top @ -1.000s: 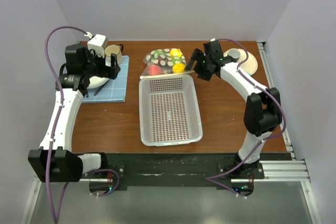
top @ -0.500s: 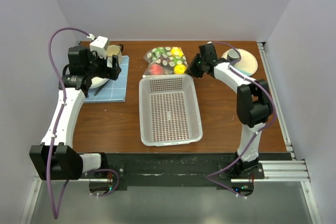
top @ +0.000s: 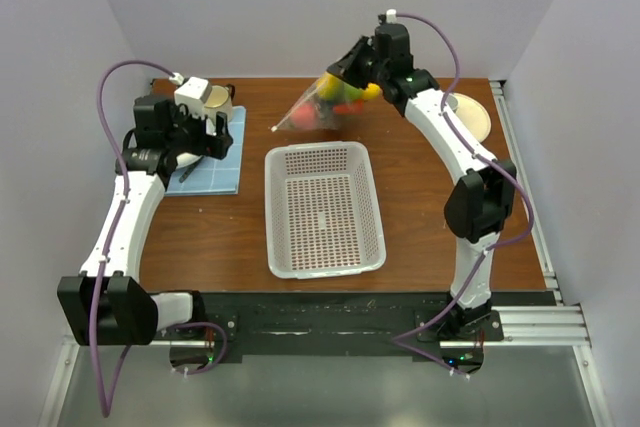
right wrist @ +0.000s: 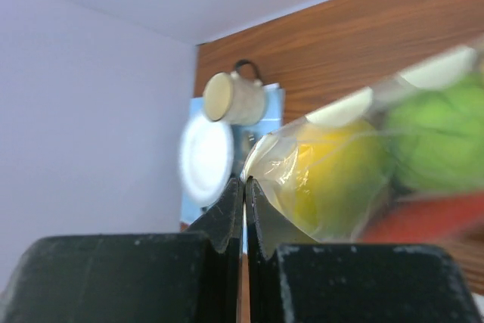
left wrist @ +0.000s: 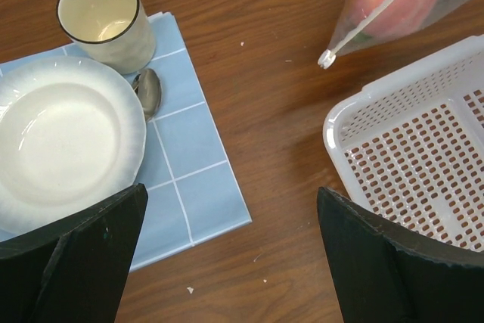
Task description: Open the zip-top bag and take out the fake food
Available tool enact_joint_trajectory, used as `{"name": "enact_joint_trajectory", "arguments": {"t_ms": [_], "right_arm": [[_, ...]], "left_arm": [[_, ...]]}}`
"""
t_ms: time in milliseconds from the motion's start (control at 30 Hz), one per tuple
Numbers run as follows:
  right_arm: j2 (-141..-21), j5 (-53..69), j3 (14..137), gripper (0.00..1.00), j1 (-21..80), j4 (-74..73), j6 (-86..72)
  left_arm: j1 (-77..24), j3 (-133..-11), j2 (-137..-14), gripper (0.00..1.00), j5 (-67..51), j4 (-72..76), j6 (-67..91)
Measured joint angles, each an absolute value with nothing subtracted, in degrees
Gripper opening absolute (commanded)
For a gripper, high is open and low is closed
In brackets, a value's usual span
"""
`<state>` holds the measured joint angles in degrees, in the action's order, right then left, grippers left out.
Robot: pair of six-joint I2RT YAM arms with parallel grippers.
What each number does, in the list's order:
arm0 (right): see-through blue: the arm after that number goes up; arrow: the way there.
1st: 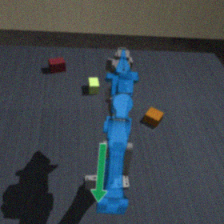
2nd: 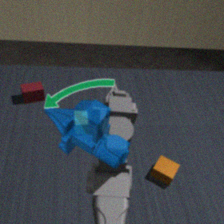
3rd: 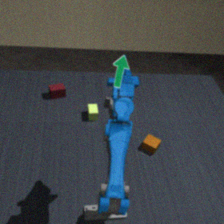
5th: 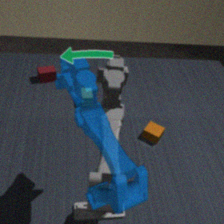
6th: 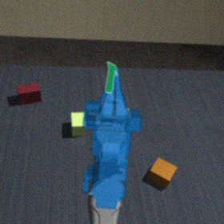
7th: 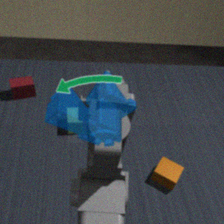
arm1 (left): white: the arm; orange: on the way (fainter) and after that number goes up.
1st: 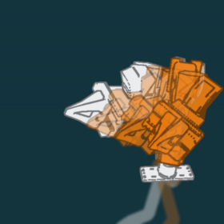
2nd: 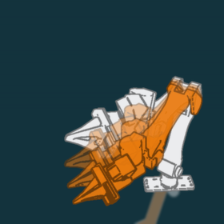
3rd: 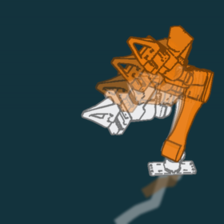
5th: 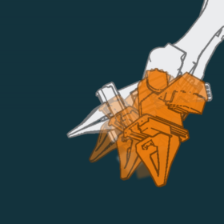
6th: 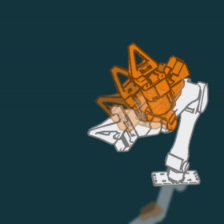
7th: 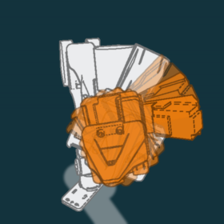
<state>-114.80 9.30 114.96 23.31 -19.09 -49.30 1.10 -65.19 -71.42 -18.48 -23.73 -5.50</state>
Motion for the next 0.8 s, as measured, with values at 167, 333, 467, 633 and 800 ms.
{"name": "enact_joint_trajectory", "arguments": {"t_ms": [167,333,467,633,800], "right_arm": [[-114.8,10.7,117.9,0.0,26.3,-20.8,-49.7],[-114.5,11.5,119.3,0.0,28.1,-23.4,-49.5],[-114.4,11.3,122.8,0.0,29.7,-26.5,-48.6],[-112.9,11.1,130.4,0.0,34.2,-28.4,-47.8],[-108.9,11.6,133.5,0.0,40.0,-28.7,-47.8]], "left_arm": [[1.1,-64.8,-69.4,1.0,-20.2,-24.0,-5.5],[1.2,-64.8,-63.5,1.0,-27.9,-26.1,-5.5],[2.4,-65.5,-56.3,1.0,-34.1,-28.0,-5.1],[5.5,-69.3,-48.2,1.0,-36.6,-28.0,-3.2],[5.8,-77.3,-45.4,1.0,-35.8,-28.0,-0.5]]}}
